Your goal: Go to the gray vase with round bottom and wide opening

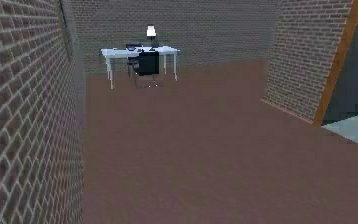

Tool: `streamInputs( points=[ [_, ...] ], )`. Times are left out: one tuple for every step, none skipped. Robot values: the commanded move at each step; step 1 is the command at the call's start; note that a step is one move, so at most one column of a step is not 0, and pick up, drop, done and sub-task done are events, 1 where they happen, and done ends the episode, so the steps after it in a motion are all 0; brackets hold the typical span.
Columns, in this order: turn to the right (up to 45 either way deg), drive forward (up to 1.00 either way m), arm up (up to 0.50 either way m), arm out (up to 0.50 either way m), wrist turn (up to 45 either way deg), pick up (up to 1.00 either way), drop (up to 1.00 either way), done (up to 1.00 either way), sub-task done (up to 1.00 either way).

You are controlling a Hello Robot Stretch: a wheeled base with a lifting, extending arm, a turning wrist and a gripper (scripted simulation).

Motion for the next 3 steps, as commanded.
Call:
streamInputs(
  points=[
    [0.0, 1.00, 0.00, 0.00, 0.0, 0.00, 0.00, 0.00, 0.00],
    [0.0, 1.00, 0.00, 0.00, 0.0, 0.00, 0.00, 0.00, 0.00],
    [0.0, 1.00, 0.00, 0.00, 0.0, 0.00, 0.00, 0.00, 0.00]
  ],
)
